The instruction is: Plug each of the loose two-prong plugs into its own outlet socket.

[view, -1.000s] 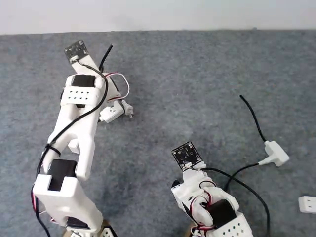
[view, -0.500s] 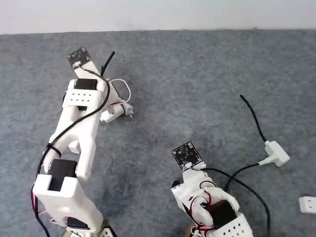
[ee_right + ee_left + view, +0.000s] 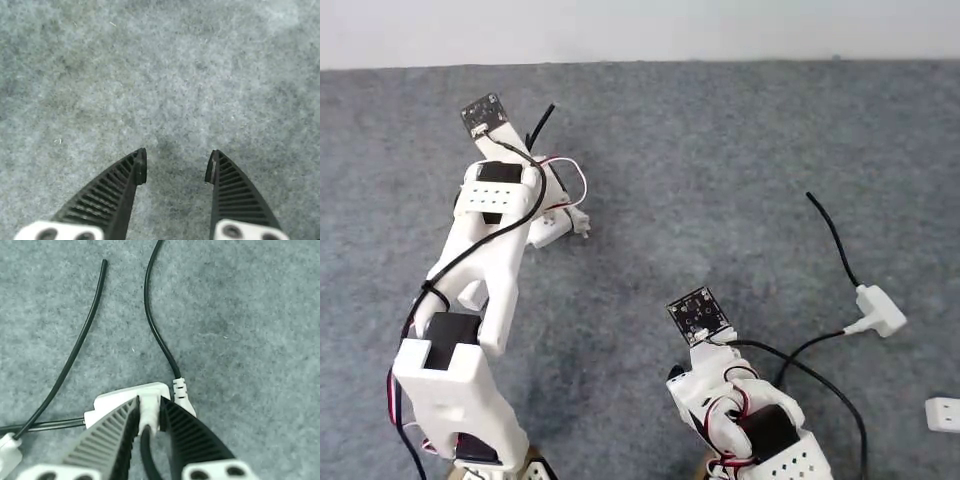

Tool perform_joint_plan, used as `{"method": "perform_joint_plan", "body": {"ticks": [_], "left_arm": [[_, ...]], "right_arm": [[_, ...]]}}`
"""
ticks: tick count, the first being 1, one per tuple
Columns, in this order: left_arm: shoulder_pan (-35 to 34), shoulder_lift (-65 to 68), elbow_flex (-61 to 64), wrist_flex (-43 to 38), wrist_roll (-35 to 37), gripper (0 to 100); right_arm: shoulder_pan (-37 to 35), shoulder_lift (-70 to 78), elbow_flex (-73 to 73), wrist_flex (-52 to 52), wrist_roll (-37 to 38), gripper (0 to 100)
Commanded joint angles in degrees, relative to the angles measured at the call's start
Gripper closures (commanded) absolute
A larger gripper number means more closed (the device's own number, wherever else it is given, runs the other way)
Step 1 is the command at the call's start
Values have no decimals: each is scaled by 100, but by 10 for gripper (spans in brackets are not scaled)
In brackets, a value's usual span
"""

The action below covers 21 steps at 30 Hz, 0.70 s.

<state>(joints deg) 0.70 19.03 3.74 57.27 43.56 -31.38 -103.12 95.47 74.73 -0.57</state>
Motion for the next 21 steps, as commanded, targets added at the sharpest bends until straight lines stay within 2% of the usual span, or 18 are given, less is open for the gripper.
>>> {"method": "perform_joint_plan", "body": {"ticks": [1,10,18,21], "left_arm": [[-79,-18,-84,-35,158,989],[-79,35,-549,985,158,989],[-79,44,-532,967,158,989],[-79,53,-400,651,158,989]], "right_arm": [[-22,-57,97,22,79,799],[-22,-57,97,22,79,799],[-22,-57,97,22,79,799],[-22,-57,97,22,79,799]]}}
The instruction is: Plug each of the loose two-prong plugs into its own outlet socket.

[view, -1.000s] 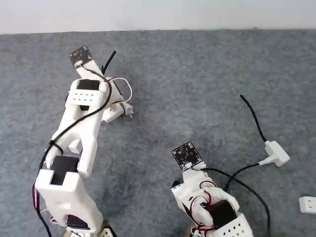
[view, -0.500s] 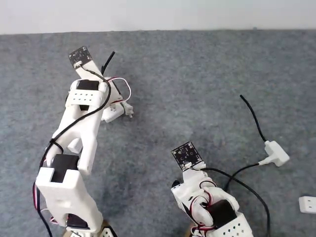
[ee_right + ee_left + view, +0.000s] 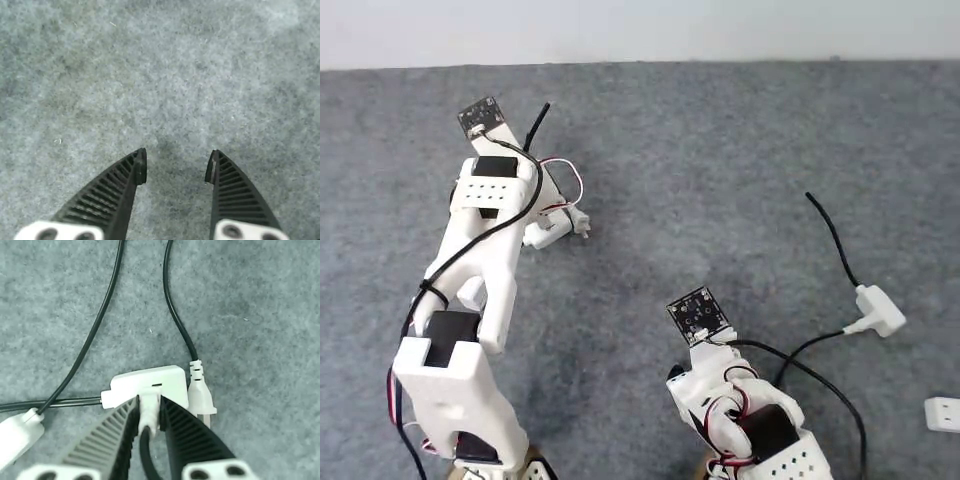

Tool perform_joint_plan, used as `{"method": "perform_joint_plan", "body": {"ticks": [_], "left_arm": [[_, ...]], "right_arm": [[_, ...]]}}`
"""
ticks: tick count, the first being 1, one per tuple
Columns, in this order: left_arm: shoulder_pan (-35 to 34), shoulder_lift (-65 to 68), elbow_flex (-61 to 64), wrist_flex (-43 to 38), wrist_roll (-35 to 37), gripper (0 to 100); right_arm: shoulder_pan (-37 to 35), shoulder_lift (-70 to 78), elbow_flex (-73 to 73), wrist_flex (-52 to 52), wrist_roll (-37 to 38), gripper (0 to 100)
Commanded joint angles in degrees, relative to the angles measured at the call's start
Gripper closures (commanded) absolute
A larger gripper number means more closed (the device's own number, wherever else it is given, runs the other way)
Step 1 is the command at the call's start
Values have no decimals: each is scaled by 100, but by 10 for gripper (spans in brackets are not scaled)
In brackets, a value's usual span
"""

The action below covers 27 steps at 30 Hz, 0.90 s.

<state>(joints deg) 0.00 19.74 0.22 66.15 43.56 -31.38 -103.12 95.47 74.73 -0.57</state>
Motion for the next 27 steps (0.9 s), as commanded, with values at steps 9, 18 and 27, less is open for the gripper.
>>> {"method": "perform_joint_plan", "body": {"ticks": [9,18,27], "left_arm": [[-9,-18,321,-967,158,989],[26,-18,567,-976,149,989],[141,-18,646,-1011,132,989]], "right_arm": [[-22,-57,97,22,79,799],[-22,-57,97,22,79,799],[-22,-57,97,22,79,799]]}}
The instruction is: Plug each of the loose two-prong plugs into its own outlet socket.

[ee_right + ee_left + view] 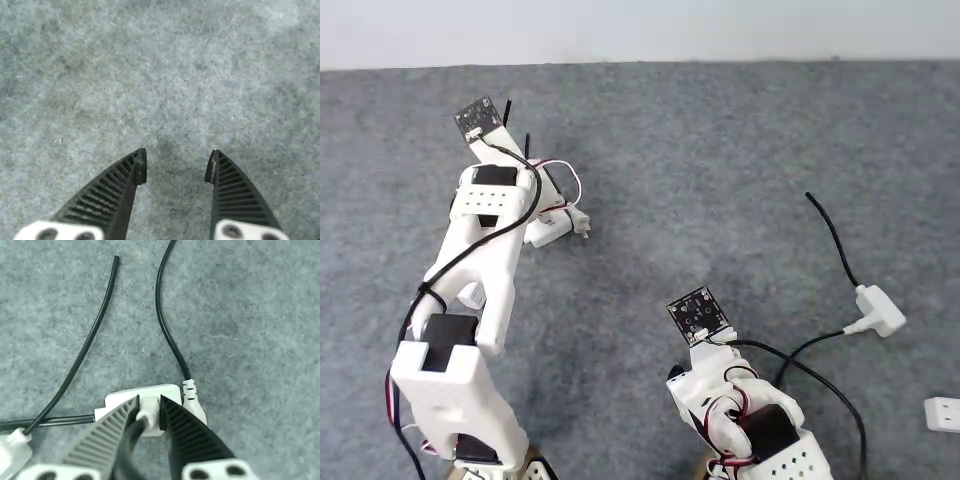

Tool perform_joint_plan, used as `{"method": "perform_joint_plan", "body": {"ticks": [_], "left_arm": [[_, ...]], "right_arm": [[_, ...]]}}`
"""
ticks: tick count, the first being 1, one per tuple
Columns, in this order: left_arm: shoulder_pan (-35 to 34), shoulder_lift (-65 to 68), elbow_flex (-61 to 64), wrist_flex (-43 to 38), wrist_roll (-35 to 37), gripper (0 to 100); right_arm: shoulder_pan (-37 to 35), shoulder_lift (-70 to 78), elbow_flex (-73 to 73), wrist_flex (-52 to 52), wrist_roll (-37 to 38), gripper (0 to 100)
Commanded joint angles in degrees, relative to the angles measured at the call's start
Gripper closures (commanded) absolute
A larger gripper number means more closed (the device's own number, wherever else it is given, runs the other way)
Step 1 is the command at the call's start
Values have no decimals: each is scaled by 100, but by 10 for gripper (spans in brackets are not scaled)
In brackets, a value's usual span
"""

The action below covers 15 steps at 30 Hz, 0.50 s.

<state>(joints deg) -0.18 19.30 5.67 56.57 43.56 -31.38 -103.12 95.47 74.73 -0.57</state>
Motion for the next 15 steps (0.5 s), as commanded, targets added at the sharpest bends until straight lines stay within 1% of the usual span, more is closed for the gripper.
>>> {"method": "perform_joint_plan", "body": {"ticks": [1,7,15], "left_arm": [[176,26,101,-53,132,989],[299,62,110,-53,132,989],[316,615,-242,-62,114,989]], "right_arm": [[-22,-57,97,22,79,799],[-22,-57,97,22,79,800],[-22,-57,97,22,79,800]]}}
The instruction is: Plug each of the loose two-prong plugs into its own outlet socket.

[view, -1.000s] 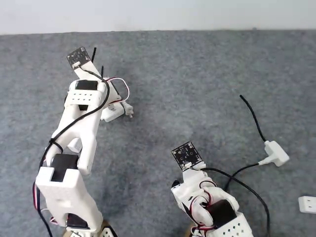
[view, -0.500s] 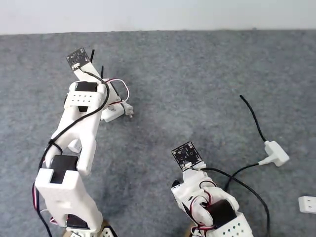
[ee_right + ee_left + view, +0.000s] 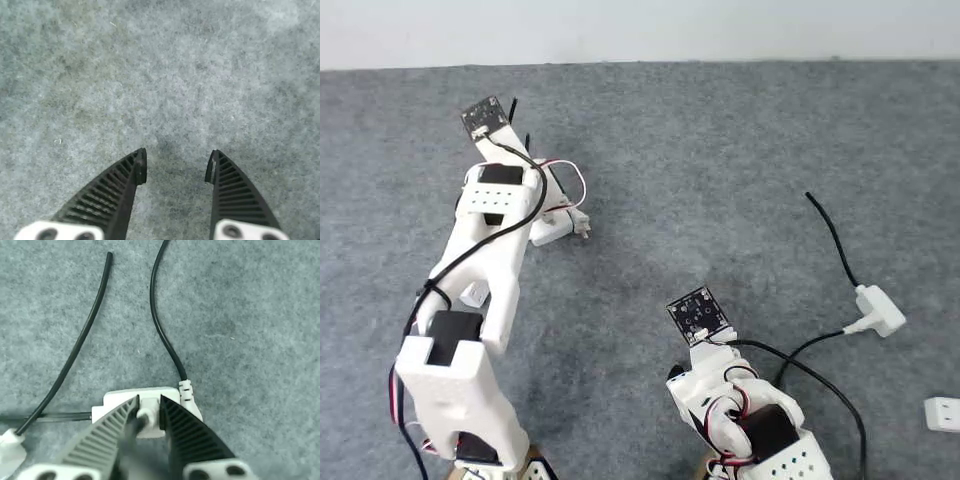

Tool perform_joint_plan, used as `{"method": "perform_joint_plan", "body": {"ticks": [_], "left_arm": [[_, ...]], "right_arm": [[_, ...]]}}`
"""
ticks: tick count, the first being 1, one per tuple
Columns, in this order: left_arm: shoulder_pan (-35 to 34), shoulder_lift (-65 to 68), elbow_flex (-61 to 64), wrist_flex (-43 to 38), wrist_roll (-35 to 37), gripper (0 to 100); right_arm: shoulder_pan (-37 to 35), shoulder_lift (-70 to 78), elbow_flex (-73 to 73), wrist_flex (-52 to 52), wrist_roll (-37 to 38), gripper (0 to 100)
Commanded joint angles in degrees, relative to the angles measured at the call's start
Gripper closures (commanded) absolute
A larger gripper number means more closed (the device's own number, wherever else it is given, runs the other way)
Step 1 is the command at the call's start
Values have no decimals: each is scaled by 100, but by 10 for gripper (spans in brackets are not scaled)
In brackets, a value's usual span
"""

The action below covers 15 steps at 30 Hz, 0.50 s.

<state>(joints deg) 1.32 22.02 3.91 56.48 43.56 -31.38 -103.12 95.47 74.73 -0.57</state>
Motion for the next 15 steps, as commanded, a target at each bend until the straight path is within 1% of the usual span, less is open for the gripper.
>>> {"method": "perform_joint_plan", "body": {"ticks": [1,4,11,15], "left_arm": [[167,369,-84,-53,88,989],[167,448,-92,-53,-62,989],[132,457,-92,9,-97,990],[158,413,-101,158,-466,990]], "right_arm": [[-22,-57,97,22,79,800],[-22,-57,97,22,79,800],[-22,-57,97,22,79,800],[-22,-57,97,22,79,800]]}}
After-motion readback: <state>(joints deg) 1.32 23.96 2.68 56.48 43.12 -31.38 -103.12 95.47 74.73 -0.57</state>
